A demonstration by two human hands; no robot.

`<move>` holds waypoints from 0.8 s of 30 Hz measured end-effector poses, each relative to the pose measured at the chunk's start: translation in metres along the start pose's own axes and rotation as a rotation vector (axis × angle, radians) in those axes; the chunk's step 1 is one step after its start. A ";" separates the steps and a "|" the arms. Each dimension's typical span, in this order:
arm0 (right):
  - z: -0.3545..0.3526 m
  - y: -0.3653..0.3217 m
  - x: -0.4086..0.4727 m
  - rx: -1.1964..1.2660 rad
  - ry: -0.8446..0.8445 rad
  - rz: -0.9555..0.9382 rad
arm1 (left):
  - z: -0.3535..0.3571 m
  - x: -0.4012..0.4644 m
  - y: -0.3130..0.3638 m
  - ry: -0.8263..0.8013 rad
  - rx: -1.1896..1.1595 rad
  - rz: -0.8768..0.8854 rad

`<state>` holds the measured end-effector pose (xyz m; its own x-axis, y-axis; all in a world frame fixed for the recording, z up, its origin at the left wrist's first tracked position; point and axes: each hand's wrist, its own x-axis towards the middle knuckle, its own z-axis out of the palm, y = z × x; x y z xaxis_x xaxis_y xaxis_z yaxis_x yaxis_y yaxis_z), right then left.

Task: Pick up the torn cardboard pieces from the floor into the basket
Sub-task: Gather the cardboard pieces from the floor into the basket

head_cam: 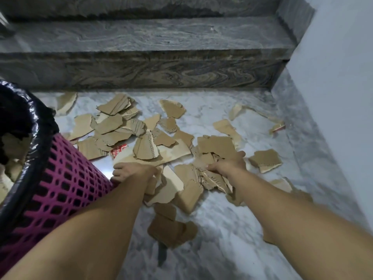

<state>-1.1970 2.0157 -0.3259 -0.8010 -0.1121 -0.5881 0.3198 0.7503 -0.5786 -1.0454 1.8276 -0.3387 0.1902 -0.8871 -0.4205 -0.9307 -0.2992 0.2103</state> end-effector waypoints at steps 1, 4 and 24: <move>0.004 0.000 0.001 0.033 0.004 0.004 | 0.001 -0.008 0.011 0.015 0.068 -0.015; 0.009 0.004 0.000 0.093 -0.035 -0.001 | -0.005 -0.021 -0.002 -0.151 0.115 0.130; -0.019 0.050 -0.079 0.165 -0.059 -0.163 | -0.012 -0.098 -0.058 -0.641 -0.356 0.315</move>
<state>-1.1278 2.0748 -0.2975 -0.8195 -0.2641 -0.5086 0.2711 0.6033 -0.7501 -1.0060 1.9274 -0.2994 -0.3826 -0.6060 -0.6974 -0.7345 -0.2584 0.6275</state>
